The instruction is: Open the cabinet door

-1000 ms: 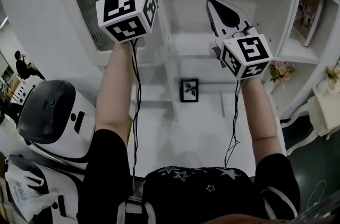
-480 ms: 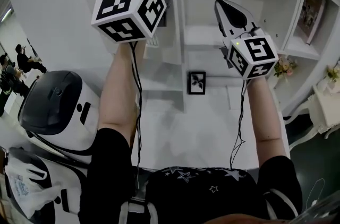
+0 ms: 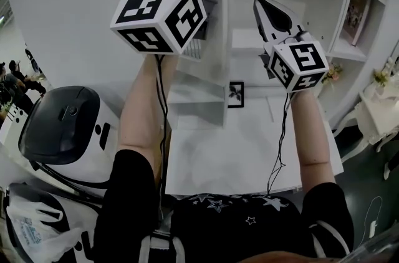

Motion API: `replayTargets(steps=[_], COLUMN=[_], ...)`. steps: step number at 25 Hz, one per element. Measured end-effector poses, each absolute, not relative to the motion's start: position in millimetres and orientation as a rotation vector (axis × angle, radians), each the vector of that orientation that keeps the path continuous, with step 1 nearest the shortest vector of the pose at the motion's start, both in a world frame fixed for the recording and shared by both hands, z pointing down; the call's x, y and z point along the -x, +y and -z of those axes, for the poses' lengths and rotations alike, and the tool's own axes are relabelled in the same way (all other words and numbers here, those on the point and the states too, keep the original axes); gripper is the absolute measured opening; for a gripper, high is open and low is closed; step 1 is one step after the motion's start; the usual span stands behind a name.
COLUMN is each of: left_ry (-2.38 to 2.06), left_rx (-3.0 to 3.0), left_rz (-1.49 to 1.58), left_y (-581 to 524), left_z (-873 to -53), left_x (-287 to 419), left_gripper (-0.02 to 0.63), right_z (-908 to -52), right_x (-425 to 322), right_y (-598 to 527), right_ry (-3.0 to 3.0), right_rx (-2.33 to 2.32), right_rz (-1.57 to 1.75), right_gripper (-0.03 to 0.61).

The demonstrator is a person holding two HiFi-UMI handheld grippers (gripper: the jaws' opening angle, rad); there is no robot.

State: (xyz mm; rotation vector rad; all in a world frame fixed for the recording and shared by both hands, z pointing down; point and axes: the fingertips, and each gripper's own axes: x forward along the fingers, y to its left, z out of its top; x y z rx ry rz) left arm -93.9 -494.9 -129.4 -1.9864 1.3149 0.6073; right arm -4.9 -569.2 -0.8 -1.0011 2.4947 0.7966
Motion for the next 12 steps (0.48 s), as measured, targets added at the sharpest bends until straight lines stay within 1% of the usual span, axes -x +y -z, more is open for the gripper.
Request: replayTargets(steps=[12], left_ry=[1.096], left_rx=[2.153], left_rz=[-0.733], left_y=[-411], left_z=[131], left_x=[140], left_gripper=[0.095], right_z=[3], right_x=[53], right_y=[-509], right_ry=[2.449], right_rx=[1.073], right_rz=[-0.822], right_gripper=[0.005])
